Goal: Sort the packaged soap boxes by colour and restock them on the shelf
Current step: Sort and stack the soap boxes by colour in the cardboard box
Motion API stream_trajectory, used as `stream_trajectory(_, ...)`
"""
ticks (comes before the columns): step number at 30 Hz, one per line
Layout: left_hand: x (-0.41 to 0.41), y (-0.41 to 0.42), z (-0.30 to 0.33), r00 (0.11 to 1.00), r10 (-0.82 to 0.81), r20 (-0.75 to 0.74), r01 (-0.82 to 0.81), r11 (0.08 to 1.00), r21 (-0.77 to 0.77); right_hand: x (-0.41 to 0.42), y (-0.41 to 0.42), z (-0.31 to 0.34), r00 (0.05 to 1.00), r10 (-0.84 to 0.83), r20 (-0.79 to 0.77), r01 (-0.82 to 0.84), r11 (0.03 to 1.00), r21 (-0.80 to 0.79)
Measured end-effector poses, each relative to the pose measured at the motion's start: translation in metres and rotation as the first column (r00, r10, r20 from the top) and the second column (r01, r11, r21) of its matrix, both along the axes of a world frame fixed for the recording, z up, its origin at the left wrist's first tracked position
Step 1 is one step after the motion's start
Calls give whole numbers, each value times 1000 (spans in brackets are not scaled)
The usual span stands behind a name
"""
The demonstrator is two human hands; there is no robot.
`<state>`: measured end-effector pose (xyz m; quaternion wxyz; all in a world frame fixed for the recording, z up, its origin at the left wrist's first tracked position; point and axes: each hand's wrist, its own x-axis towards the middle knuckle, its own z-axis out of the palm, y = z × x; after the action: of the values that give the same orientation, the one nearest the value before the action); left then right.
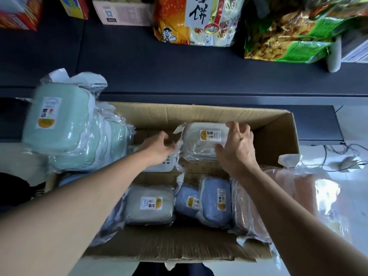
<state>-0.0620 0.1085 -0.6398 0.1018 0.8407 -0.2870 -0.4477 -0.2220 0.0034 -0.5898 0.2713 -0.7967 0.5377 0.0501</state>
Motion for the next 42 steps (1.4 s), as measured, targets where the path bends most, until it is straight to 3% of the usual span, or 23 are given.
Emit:
stream_trajectory(4, 4, 22, 3, 965, -241, 104, 227, 965, 134, 10, 29, 12, 993, 117, 29, -114, 989, -96)
stream_trajectory(7, 4, 37, -7, 880, -427, 208, 368, 890, 270, 16, 50, 8, 982, 183, 54, -180, 982, -56)
stream_trajectory(11, 1, 51, -9, 797, -573, 191, 498, 802, 330, 16, 75, -7, 972, 233, 28, -234, 972, 23)
stream_trajectory(17, 8, 57, -24, 894, -432, -124, 448, 875, 184, 8, 100, -31, 957, 290, 28, -289, 935, 207)
stream_trajectory(24, 2, 47, -41, 917, -326, -228, 373, 905, 205, 1, 99, -41, 970, 243, -13, -232, 940, 249)
stream_trajectory(26, -2, 47, -35, 907, -403, -123, 420, 887, 191, -3, 95, -40, 974, 228, -6, -220, 948, 230)
stream_trajectory(28, -9, 50, -25, 862, -502, 76, 484, 857, 176, -10, 90, -39, 978, 209, -26, -197, 952, 235)
stream_trajectory(32, -28, 72, -1, 691, -552, 467, 598, 800, 61, -19, 81, -37, 979, 193, -65, -174, 958, 229)
stream_trajectory(35, -48, 99, 6, 607, -639, 473, 693, 717, 80, -16, 78, -39, 977, 208, -54, -190, 954, 233)
stream_trajectory(37, -58, 117, 4, 633, -686, 359, 702, 704, 107, -11, 79, -43, 968, 248, -49, -225, 934, 276)
stream_trajectory(40, -54, 130, 8, 791, -559, 247, 568, 822, 40, 0, 85, -54, 942, 335, -24, -309, 892, 329)
stream_trajectory(42, -48, 133, 13, 822, -515, 245, 528, 849, 12, 6, 89, -62, 935, 354, 3, -332, 874, 356)
